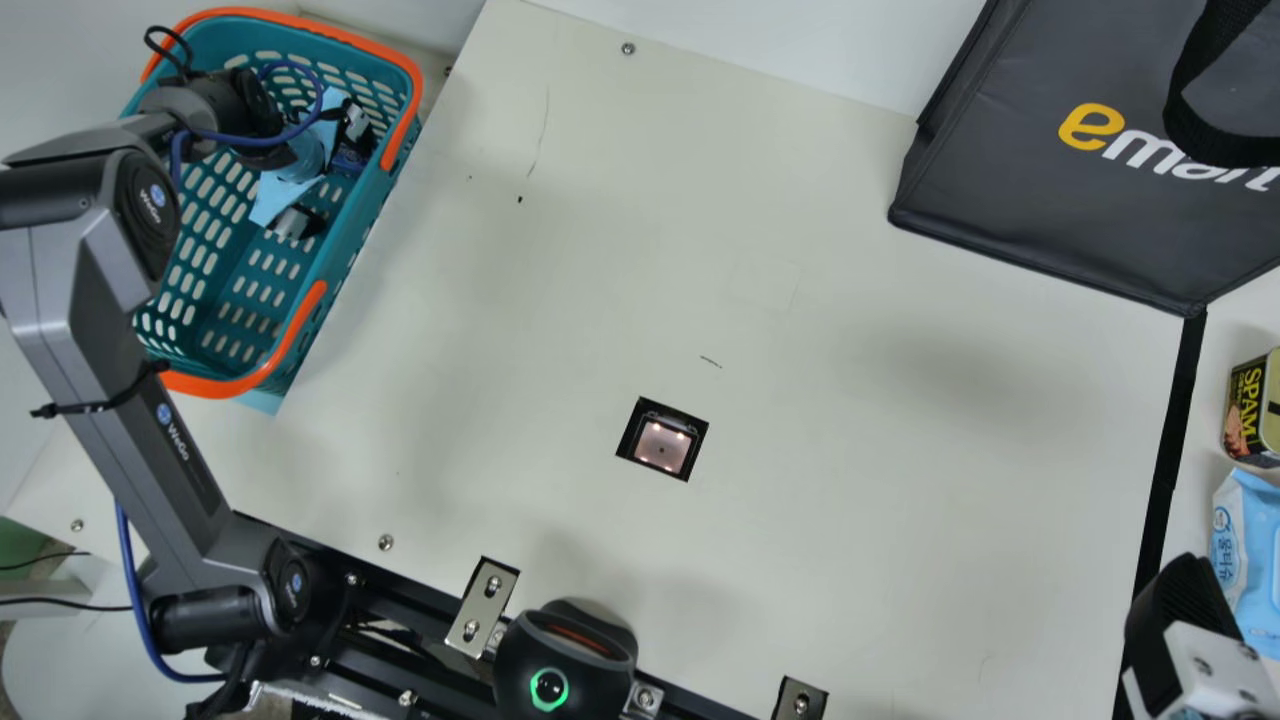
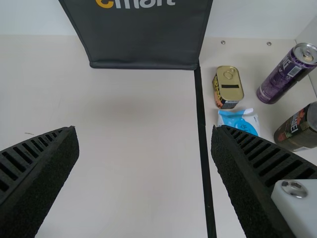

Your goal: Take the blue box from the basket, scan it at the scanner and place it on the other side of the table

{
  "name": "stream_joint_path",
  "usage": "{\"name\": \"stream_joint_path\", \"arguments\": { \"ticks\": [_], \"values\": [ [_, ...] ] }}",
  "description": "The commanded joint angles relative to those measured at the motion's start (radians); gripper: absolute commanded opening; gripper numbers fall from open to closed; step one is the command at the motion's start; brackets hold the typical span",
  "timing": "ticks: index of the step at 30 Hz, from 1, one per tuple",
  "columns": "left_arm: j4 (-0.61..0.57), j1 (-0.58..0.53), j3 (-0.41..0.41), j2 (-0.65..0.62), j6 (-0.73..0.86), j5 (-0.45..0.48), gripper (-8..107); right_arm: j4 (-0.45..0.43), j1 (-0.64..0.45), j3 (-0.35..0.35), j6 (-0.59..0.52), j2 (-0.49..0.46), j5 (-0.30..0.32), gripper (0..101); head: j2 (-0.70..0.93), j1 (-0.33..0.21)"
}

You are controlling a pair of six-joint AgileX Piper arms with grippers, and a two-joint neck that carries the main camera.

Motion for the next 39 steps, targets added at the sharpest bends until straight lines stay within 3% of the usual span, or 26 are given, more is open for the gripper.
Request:
{"name": "stream_joint_path", "arguments": {
  "ticks": [1, 12, 39],
  "values": [
    [0.010, -0.001, -0.001, 0.002, -0.004, 0.040, 90, 0.000, 0.000, 0.000, 0.000, 0.000, 0.000, 95, 0.002, -0.029],
    [0.071, 0.003, 0.005, -0.028, -0.041, 0.160, 90, 0.000, 0.000, 0.000, 0.000, 0.000, 0.000, 95, 0.002, -0.029],
    [0.023, 0.005, 0.024, -0.058, 0.098, 0.100, 90, 0.000, 0.000, 0.000, 0.000, 0.000, 0.000, 95, 0.002, -0.029]
  ]
}}
